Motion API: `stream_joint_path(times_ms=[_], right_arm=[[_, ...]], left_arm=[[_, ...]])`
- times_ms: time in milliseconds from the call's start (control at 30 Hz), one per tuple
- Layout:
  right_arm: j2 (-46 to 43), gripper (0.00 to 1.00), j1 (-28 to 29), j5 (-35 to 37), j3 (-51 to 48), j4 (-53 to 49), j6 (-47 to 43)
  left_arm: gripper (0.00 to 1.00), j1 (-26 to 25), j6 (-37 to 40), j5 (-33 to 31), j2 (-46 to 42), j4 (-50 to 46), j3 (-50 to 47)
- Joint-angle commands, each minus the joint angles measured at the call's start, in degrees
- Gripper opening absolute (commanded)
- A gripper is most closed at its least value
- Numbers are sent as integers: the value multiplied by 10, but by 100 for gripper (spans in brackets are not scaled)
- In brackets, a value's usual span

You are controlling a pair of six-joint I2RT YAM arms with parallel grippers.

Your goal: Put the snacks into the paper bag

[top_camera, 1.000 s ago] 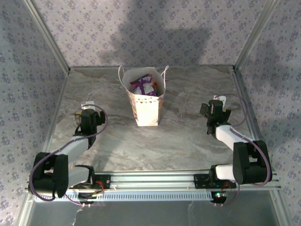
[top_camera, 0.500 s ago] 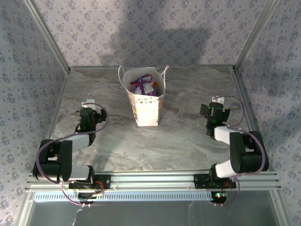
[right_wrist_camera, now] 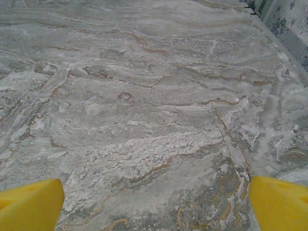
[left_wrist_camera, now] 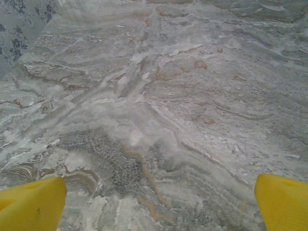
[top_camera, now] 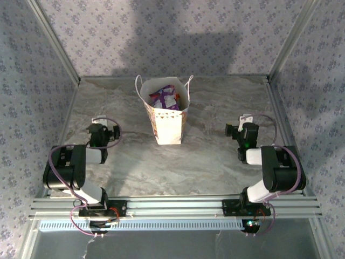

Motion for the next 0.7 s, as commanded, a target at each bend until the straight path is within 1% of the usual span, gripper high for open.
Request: stream_joint_path(times_ms=[0, 667], right_arm=[[6, 100, -13, -37, 12, 9, -1], [5, 100, -12, -37, 11, 12, -2]], left_arm=[[100, 1, -12, 34, 2, 34, 15], [100, 1, -12, 33, 0, 30, 15]])
